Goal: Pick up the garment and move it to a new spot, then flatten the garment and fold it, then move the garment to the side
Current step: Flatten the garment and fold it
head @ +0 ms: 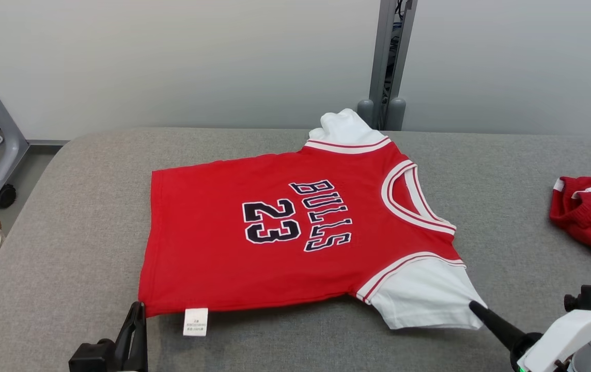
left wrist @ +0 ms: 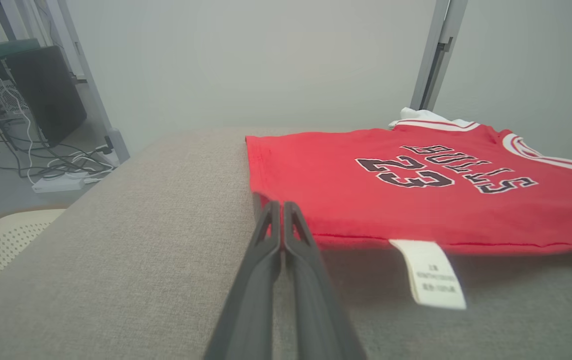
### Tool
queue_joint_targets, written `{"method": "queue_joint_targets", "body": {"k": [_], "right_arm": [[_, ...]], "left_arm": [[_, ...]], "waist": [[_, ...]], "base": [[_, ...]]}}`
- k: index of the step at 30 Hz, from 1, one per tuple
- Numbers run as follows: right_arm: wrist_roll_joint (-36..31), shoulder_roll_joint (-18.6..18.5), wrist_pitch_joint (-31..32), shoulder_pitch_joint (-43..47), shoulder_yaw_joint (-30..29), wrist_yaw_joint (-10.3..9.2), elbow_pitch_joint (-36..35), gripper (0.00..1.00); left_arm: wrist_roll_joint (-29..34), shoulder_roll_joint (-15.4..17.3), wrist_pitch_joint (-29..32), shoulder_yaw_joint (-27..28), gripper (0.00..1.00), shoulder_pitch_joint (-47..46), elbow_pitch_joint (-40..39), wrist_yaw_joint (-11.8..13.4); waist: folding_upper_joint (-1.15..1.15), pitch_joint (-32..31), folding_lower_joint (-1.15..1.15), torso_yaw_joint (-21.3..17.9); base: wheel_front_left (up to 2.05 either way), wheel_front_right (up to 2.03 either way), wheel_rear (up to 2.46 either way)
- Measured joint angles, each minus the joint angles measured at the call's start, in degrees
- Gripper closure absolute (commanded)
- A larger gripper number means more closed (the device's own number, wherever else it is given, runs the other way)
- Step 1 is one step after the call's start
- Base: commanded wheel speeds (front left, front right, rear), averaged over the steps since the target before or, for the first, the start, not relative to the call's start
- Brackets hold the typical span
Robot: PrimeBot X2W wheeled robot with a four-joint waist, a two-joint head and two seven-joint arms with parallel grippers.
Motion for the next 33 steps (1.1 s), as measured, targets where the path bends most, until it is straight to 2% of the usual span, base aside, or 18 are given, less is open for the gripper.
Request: {"method": "queue_joint_targets", "body": {"k": [7,20,33], "right_arm": [[1.9,-3.9,3.6,3.8,1.0,0.0,-5.2,1.0],[6.2,-11.5,3.6,8.9,2.9,0.0,-12.9,1.0],[8.0,-11.8,-0.3,2.7,6.3,0.0,-11.3,1.0]], "left_arm": [[0.0,0.0,0.0,0.6,1.0,2.1,-1.4,-0.4],[0.5,0.0,0.0,1.5,1.0,3.7,-2.4,-0.8],[-0.3,0.0,0.0,1.6,1.0,2.3,-0.9,-0.8]], "waist": [[0.0,0.0,0.0,-0.1],[0.0,-0.2,0.0,1.0],[0.0,0.2,0.0,0.6]], "base": [[0.0,0.0,0.0],[0.0,0.0,0.0],[0.0,0.0,0.0]]}}
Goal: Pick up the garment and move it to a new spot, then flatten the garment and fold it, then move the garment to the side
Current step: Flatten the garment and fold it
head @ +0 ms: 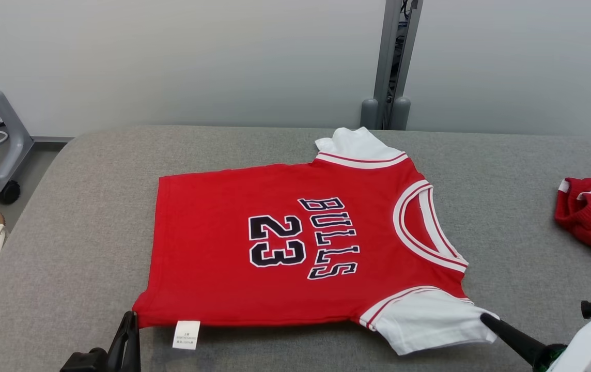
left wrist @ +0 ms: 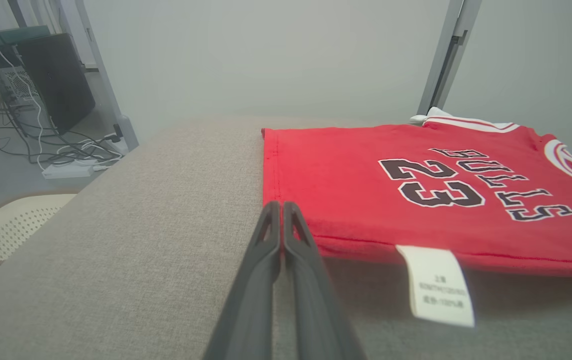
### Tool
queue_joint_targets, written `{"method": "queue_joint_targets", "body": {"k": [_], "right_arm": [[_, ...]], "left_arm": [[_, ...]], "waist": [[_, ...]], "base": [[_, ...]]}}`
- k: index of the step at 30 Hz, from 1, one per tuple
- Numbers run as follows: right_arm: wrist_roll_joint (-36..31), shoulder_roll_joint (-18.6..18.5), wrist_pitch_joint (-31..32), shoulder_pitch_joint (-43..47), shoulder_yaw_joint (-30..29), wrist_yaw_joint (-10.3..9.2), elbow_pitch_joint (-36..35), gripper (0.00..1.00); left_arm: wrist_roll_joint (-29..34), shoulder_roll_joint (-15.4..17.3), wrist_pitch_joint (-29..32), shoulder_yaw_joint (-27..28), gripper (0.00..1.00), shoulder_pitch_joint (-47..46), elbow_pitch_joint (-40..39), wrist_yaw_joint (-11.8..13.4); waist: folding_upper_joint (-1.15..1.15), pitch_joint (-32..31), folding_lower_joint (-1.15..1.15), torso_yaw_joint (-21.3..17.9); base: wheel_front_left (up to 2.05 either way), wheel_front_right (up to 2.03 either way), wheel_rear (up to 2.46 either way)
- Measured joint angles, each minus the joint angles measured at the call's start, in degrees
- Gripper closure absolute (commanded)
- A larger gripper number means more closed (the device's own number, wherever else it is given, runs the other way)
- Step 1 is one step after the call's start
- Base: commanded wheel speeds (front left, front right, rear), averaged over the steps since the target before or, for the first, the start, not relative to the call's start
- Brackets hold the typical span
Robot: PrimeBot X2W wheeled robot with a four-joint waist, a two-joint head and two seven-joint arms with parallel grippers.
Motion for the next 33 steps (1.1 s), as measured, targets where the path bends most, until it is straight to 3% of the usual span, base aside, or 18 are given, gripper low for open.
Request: {"method": "queue_joint_targets", "body": {"k": [10,33], "right_arm": [[2.0,1.4,-2.8,-8.8,2.3,0.0,5.5,1.0],[4.2,10.9,-2.2,-35.0,11.5,0.0,26.7,1.0]], "left_arm": [[-1.1,0.0,0.0,0.5,1.0,-6.5,4.3,0.5],[0.3,0.0,0.0,-0.7,1.0,-22.3,15.0,0.4]], "waist": [[0.0,3.5,0.0,-0.2],[0.0,13.0,0.0,0.9]], "base": [[0.0,0.0,0.0],[0.0,0.0,0.0]]}}
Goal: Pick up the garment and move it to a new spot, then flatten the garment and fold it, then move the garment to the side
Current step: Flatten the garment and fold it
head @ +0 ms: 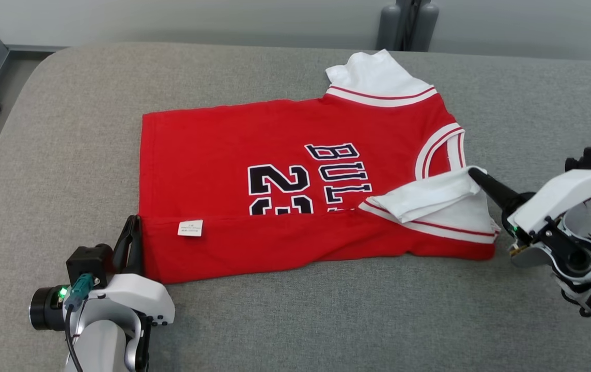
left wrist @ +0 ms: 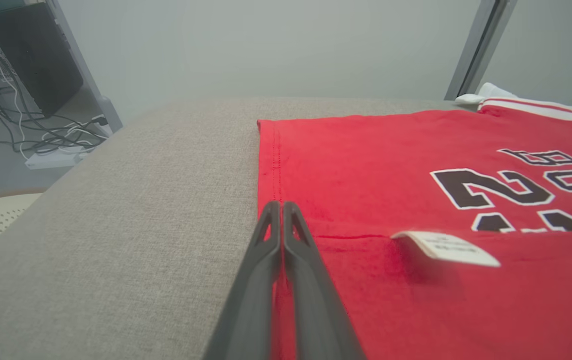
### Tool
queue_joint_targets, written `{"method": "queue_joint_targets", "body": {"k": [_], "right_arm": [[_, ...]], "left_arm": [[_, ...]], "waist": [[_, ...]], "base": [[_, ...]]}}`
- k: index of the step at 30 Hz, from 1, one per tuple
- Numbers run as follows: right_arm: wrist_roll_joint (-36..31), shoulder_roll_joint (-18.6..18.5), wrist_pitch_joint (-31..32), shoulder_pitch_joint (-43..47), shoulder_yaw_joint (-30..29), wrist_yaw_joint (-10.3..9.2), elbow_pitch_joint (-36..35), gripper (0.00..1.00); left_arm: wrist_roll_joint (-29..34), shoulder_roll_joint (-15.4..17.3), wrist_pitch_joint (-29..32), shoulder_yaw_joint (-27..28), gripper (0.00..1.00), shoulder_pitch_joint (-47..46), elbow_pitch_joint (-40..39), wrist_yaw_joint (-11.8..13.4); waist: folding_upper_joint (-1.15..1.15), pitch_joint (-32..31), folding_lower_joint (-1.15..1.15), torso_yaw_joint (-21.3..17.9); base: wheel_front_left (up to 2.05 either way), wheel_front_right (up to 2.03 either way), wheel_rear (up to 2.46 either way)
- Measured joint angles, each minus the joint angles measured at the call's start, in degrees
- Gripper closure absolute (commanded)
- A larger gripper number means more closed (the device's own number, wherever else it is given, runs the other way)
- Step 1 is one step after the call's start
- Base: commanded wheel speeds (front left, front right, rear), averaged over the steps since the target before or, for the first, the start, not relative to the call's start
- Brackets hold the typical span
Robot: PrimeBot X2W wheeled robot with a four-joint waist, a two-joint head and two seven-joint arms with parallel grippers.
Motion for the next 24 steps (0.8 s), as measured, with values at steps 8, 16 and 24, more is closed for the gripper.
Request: {"method": "queue_joint_targets", "body": {"k": [8,16,24], "right_arm": [[0.3,1.9,0.2,-5.1,2.3,0.0,5.1,1.0],[0.7,3.3,-0.1,-8.3,3.8,0.0,8.2,1.0],[0.7,4.5,-0.7,-10.9,4.9,0.0,10.6,1.0]], "left_arm": [[-0.7,0.0,0.0,-1.0,1.0,-2.8,1.3,0.5],[-0.7,0.0,0.0,-1.1,1.0,-6.0,3.0,1.2],[-0.7,0.0,0.0,-0.5,1.0,-7.7,4.0,1.2]], "waist": [[0.0,2.1,0.0,0.8],[0.0,4.0,0.0,0.9],[0.0,5.8,0.0,0.6]], "base": [[0.0,0.0,0.0],[0.0,0.0,0.0],[0.0,0.0,0.0]]}}
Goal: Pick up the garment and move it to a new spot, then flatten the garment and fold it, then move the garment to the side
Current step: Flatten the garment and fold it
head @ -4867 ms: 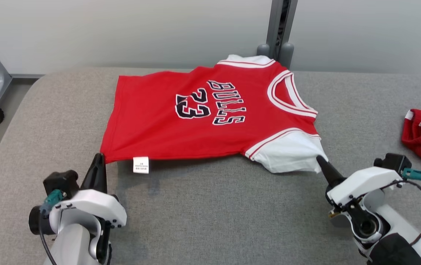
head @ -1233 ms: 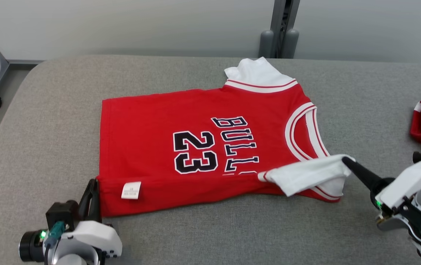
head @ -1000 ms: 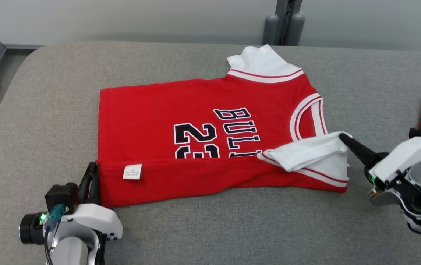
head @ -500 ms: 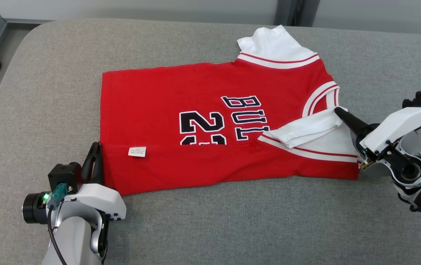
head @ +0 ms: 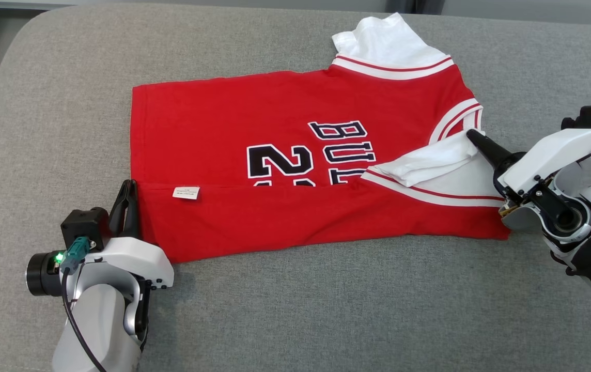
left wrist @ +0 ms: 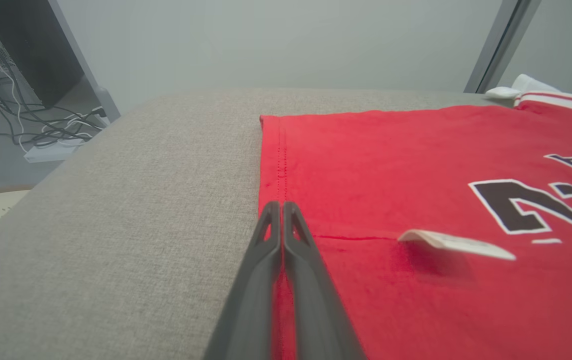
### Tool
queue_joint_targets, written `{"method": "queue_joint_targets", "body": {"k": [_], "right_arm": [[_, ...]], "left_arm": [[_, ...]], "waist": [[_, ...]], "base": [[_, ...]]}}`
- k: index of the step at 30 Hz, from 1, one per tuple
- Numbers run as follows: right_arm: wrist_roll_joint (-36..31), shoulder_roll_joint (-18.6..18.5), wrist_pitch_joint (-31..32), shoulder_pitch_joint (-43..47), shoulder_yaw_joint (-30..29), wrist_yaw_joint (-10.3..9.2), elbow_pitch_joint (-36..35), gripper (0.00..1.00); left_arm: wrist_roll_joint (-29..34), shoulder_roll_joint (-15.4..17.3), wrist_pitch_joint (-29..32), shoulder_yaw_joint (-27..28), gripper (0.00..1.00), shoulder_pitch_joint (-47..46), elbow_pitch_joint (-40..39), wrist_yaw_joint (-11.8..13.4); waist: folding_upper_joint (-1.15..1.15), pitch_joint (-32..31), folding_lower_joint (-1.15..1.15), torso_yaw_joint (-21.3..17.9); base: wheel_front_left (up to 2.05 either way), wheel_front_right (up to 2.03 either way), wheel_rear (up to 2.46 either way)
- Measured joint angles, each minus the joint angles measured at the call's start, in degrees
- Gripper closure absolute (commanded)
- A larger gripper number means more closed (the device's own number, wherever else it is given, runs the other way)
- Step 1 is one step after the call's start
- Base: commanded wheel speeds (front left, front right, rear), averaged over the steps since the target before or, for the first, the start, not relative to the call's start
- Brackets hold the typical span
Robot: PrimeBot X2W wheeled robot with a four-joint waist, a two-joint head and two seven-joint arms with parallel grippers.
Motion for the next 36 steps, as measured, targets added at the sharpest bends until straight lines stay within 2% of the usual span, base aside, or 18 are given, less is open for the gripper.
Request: {"method": "queue_joint_targets", "body": {"k": [25,36], "right_arm": [[-1.5,3.4,-0.3,-4.8,3.3,0.0,6.1,1.0],[-1.5,3.7,-1.8,-5.5,2.7,0.0,7.4,1.0]], "left_arm": [[-1.8,0.0,0.0,-2.9,1.0,-0.7,2.3,0.8],[-2.4,0.0,0.0,-3.0,1.0,-1.0,2.1,1.4]], "waist": [[0.0,1.8,0.0,2.1],[0.0,2.0,0.0,2.3]], "base": [[0.0,0.0,0.0],[0.0,0.0,0.0]]}}
